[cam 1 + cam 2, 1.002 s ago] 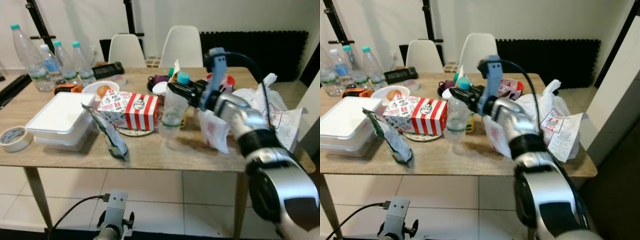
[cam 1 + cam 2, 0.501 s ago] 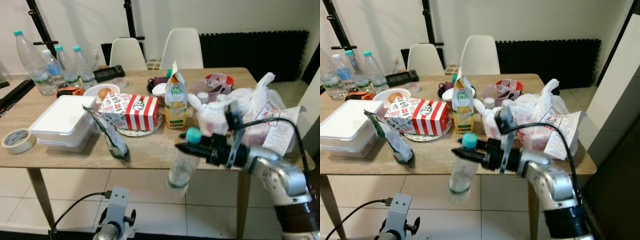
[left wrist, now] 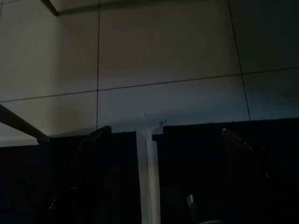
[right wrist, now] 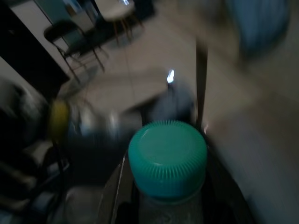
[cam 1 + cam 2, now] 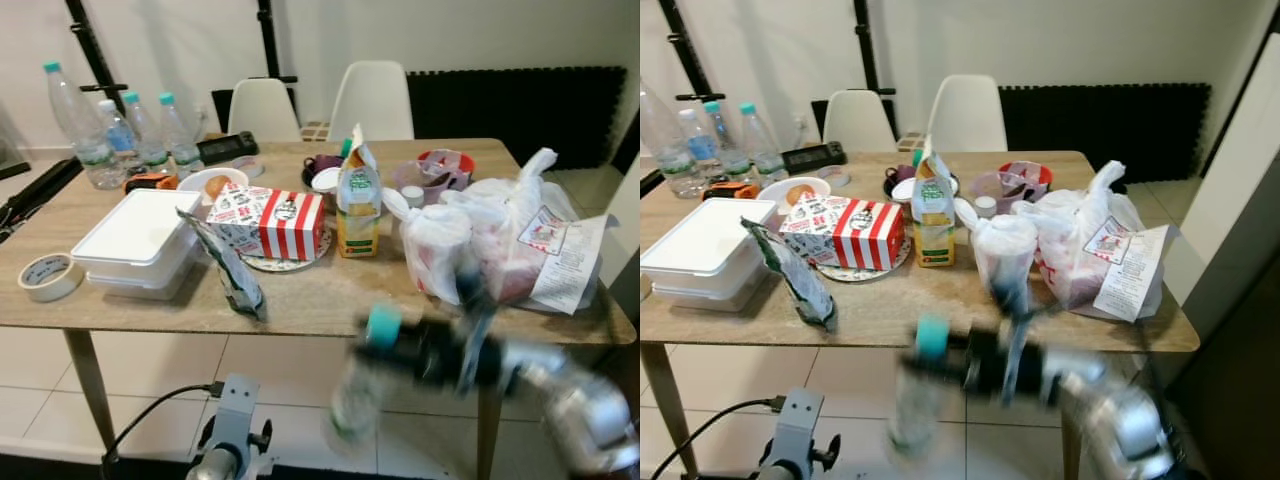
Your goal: Restocking fridge
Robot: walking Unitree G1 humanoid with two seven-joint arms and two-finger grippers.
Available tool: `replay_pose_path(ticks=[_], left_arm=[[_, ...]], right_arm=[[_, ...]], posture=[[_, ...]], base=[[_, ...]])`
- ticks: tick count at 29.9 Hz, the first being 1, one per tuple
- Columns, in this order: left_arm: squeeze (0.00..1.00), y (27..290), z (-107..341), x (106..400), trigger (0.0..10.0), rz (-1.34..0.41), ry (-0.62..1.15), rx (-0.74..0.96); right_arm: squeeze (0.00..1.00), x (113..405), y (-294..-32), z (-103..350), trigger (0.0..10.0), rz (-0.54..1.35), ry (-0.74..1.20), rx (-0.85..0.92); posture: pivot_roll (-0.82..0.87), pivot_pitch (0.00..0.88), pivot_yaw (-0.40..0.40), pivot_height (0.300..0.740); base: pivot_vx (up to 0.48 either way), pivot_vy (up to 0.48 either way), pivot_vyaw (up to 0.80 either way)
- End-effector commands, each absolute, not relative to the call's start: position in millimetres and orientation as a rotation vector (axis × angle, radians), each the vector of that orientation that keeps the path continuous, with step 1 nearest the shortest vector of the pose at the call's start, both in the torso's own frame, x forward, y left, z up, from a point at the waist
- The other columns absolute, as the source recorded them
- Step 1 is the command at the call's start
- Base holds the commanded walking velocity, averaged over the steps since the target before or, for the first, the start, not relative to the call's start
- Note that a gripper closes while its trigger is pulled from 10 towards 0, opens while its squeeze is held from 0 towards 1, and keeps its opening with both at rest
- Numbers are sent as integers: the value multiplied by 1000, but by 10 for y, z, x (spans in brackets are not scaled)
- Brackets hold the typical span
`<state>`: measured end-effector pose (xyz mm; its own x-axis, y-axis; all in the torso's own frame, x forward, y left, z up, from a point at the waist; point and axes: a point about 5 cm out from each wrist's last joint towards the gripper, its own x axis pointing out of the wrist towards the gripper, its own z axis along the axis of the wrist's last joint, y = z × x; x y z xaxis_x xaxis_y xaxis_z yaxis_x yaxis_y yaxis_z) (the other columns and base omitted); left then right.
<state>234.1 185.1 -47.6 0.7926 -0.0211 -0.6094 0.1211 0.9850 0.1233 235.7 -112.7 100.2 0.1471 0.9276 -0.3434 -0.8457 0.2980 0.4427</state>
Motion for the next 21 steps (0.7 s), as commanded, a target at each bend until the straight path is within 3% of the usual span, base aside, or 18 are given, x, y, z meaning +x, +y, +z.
replay_pose_path(ticks=[1, 3, 4, 6, 7, 11, 19, 20, 21], left_arm=[[0, 1879, -512, 2289, 10000, -74, 677, 165], [0, 1874, -534, 2260, 10000, -87, 689, 178], [0, 1874, -534, 2260, 10000, -87, 689, 178], [0, 1868, -556, 2225, 10000, -107, 699, 191], [0, 1868, -556, 2225, 10000, -107, 699, 191], [0, 1854, -574, 2189, 10000, -125, 697, 186], [0, 1840, -589, 2167, 10000, -90, 695, 165], [0, 1837, -595, 2162, 10000, -85, 699, 165], [0, 1837, -595, 2162, 10000, -85, 699, 165]], right_arm=[[0, 2400, -1126, 995, 0, 1261, 599, 82], [0, 2416, -1284, 464, 0, 1006, 708, 1], [0, 2416, -1284, 464, 0, 1006, 708, 1], [0, 2421, -1466, 86, 0, 735, 760, -48], [0, 2421, -1466, 86, 0, 735, 760, -48], [0, 2233, -1770, -294, 0, 366, 787, -57], [0, 1982, -1971, -541, 0, 92, 776, -9], [0, 1953, -2030, -577, 3216, 22, 784, -6], [0, 1953, -2030, -577, 3216, 22, 784, -6]], posture=[[-35, 34, 38, 740], [-46, 30, 24, 740], [-46, 30, 24, 740], [-55, 5, 21, 740], [-55, 5, 21, 740], [-53, 0, 21, 740], [-49, 0, 33, 740], [-52, 0, 38, 740], [-52, 0, 38, 740]], base=[[0, 0, 0], [0, 0, 0], [0, 0, 0], [0, 0, 0], [0, 0, 0], [0, 0, 0], [0, 0, 0], [0, 0, 0], [0, 0, 0]])
